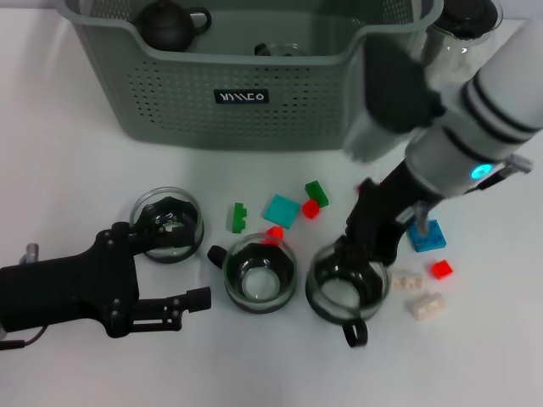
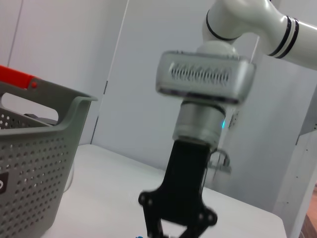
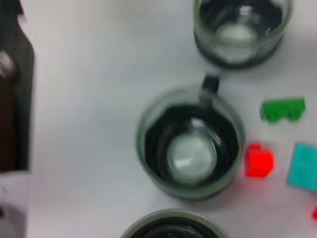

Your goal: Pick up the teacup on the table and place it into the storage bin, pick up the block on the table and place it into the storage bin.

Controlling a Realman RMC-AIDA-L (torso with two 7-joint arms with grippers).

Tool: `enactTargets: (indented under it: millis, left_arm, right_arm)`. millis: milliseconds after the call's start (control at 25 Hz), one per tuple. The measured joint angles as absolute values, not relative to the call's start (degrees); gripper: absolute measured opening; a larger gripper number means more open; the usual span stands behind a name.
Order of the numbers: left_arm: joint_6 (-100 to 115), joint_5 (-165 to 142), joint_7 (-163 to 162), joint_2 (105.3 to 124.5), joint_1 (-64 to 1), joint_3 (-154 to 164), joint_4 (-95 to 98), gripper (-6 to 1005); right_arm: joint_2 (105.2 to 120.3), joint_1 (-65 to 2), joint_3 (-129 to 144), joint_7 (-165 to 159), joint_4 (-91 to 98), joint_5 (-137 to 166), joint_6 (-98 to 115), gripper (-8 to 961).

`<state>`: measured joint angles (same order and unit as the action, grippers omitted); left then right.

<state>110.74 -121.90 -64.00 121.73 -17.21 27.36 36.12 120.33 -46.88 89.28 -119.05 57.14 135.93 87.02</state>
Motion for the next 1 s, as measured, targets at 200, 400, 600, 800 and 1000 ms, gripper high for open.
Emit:
enactTargets:
  millis: [200,400,600,800,1000]
  left_arm:
    - [110.73,-121.9,-63.97,121.72,-17.16,27.33,36.12,832]
    - [110.71,-121.9,-63.9,121.73,-16.93,27.33,36.12,831]
    - [110.65,-121.9,-63.99,121.73,-17.03,27.34,36.12,831]
    - [110.65,-121.91,-64.1,121.73,-17.42,27.34,36.12,830]
    - [110.59,-121.91,-64.11,121.81,-17.42,27.34,35.86,829]
  right_arm:
    - [119.51,-46.61,73.11,-112.45,59.75,131.26,97.79,63]
    - [118.14,-44.36,52.75,-106.41,64.02,121.27,106.2,75]
    - [119.94,-38.78,42.56,-108.39,72.38,106.48,97.46,88]
    - [120.25,-37.96,52.89,-116.43,75.82,105.17,77.65,100]
    - [120.21,-45.64,64.39,-130.7,73.27,123.23,60.83,112]
